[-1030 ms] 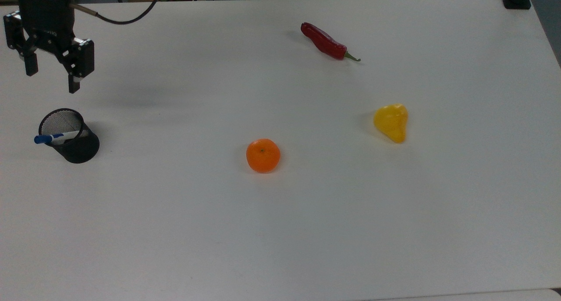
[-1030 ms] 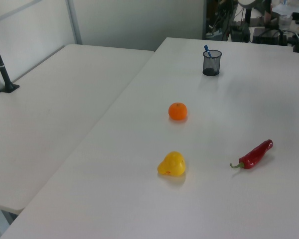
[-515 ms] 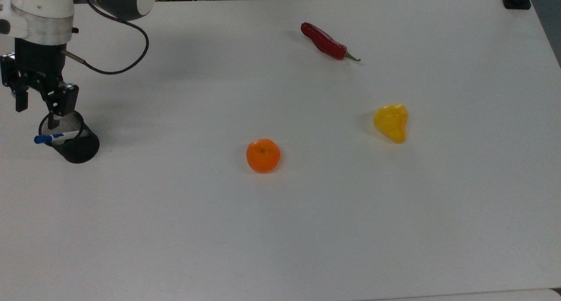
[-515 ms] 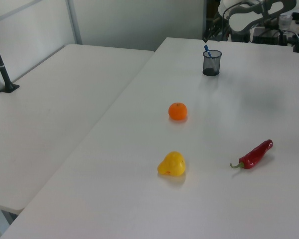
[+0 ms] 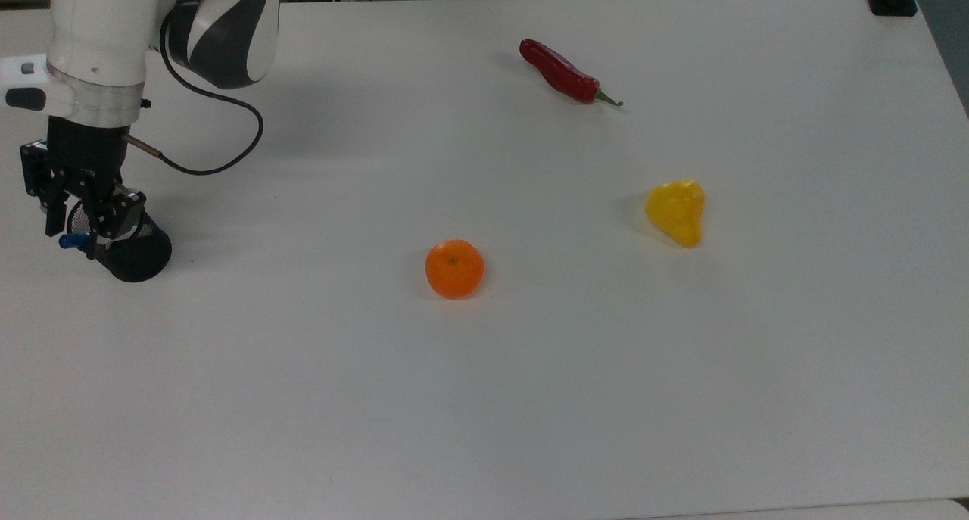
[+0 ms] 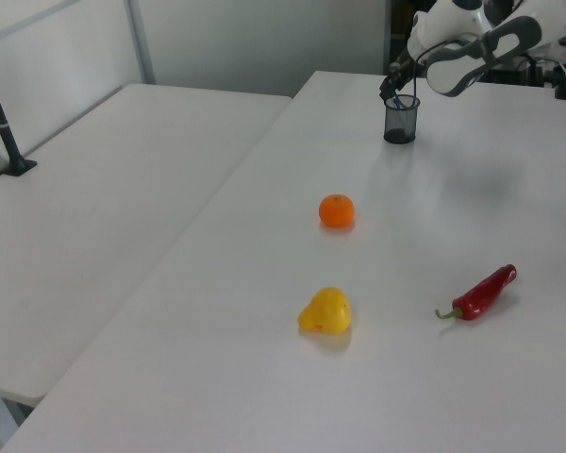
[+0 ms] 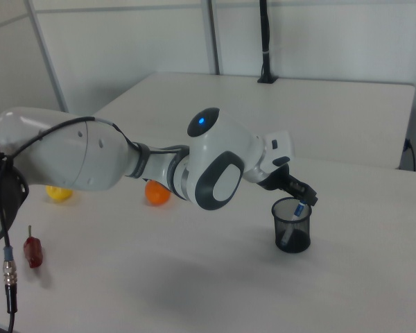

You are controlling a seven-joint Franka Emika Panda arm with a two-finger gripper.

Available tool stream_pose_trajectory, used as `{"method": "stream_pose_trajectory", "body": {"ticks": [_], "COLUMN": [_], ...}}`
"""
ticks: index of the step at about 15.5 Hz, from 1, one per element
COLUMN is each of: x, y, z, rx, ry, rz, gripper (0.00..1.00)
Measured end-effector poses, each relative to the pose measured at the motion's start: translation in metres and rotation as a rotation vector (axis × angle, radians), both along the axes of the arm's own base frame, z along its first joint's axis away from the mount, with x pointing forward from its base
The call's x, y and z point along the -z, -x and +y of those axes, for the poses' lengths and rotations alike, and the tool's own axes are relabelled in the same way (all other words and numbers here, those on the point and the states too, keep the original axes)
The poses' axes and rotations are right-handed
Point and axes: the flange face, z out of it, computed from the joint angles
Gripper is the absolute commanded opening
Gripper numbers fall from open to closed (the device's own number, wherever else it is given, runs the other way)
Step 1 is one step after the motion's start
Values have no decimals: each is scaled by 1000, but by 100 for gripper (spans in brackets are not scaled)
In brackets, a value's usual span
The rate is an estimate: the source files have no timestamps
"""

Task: Take marker pen
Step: 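Close the gripper on the marker, then lift the marker up out of the pen cup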

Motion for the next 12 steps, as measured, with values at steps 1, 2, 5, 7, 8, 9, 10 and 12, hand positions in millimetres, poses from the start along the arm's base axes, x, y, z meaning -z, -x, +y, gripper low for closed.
{"method": "stream_pose_trajectory", "body": {"ticks": [1, 2, 5, 7, 8, 9, 10, 12], "x": [2, 3, 2, 0, -3, -9, -16, -38], "y": [-1, -2, -2, -2, -2, -3, -3, -3], "z": [0, 0, -2, -4, -5, -5, -6, -6], "rx": [-4, -5, -3, 0, 1, 1, 2, 2], "ry": [7, 9, 10, 11, 13, 15, 18, 25], "rz": [-15, -19, -21, -24, -30, -39, -50, -82], "gripper": [10, 2, 0, 0, 0, 0, 0, 0]}}
